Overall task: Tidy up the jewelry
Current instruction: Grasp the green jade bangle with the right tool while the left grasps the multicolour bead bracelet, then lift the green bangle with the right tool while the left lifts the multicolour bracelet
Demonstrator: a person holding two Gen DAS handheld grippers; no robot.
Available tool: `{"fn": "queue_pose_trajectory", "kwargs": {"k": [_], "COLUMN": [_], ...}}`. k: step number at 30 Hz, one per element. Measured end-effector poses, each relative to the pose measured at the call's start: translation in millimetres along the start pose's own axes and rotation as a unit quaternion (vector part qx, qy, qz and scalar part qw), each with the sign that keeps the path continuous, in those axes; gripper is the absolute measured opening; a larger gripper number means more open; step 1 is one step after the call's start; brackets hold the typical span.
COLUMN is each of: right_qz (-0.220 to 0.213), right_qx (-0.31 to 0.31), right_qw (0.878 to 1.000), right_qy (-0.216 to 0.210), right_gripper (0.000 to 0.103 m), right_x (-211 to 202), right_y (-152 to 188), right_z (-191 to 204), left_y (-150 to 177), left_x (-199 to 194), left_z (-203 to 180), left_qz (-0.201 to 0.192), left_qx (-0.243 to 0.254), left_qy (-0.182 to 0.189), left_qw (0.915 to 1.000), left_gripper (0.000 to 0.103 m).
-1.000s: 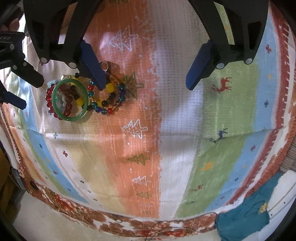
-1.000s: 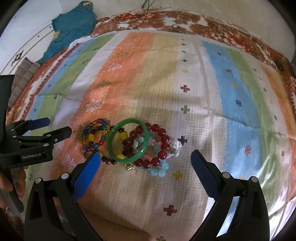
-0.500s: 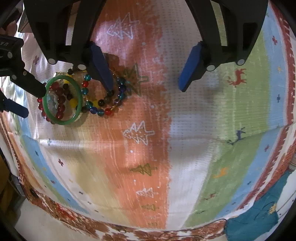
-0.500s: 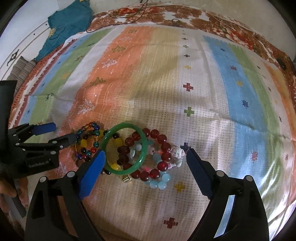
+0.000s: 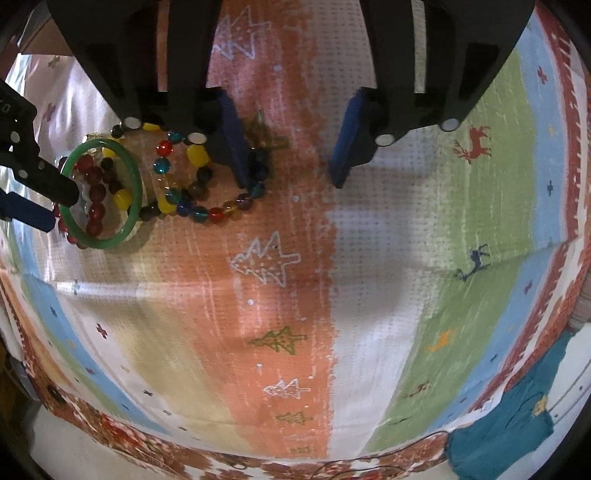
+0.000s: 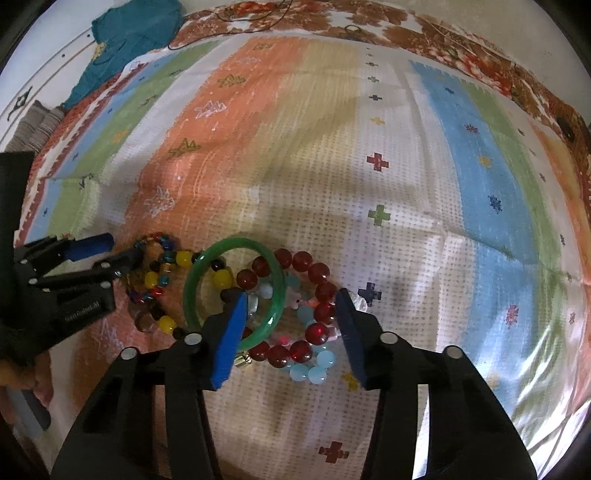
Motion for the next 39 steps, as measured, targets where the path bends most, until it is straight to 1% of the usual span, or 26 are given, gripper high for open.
{"fn": "queue_pose_trajectory", "kwargs": {"k": [2,4,5,9,13,18,20,22,24,25,32,34,35,36,39], "right_qz": [0.0,0.0,0.0,0.0,-0.005,-0.006,-0.006,-0.005,-0.001,0.002,0.001,-0.001,-0.003,-0.004,-0.007], "right_qx": [-0.005,-0.006,-0.007,0.001,-0.015,-0.02,-0.027,-0.03,-0.03,-0.031,-0.044,-0.043,-0.038,-0.034,-0.03], "right_qw": [1.0,1.0,1.0,1.0,1.0,1.0,1.0,0.999,0.999,1.0,0.999,0.999,0.999,0.999,1.0], "right_qy": [0.006,0.006,0.006,0.005,0.014,0.007,0.014,0.018,0.01,0.006,0.011,0.009,0.005,0.002,0.002], "right_gripper": [0.043,0.042,0.041,0.041,0.041,0.041,0.04,0.034,0.023,0.021,0.015,0.013,0.012,0.01,0.008], "right_x": [1,0,0,-1,-3,-4,-2,-2,-1,-1,0,0,0,-1,-2], "right_y": [1,1,1,1,0,0,0,0,0,0,1,1,1,1,1], "right_z": [0,0,0,-2,2,7,8,9,10,11,15,14,12,10,8], "left_y": [0,-1,-1,-1,-1,-1,-1,-1,0,0,0,0,0,0,-2], "left_x": [0,0,0,0,1,1,1,1,2,2,2,1,1,0,-2], "left_z": [-3,-5,-6,-5,-6,-6,-6,-7,-7,-7,-9,-7,-6,-4,-3], "left_qz": [-0.001,-0.002,-0.002,-0.002,-0.002,-0.002,-0.002,-0.003,-0.004,-0.004,-0.005,-0.005,-0.005,-0.003,0.001], "left_qx": [0.008,0.011,0.011,0.012,0.013,0.014,0.016,0.017,0.017,0.017,0.021,0.019,0.015,0.012,0.004], "left_qy": [-0.006,-0.013,-0.014,-0.012,-0.014,-0.014,-0.016,-0.019,-0.019,-0.019,-0.02,-0.023,-0.023,-0.022,-0.014], "left_qw": [1.0,0.9999,0.9998,0.9999,0.9998,0.9998,0.9997,0.9997,0.9997,0.9997,0.9996,0.9996,0.9996,0.9997,0.9999], "left_gripper": [0.034,0.029,0.027,0.027,0.028,0.028,0.028,0.028,0.028,0.028,0.026,0.02,0.012,0.009,0.009]}}
Point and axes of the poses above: each gripper's, at about its wrist camera, not at the fingertips, and x roughly the way its jaws point, z to its left, y to its underside, the point moved 4 cm from there along x, roughly the way its jaws point, and after that the axes turned 3 degrees about y, right-handed, at the moved point
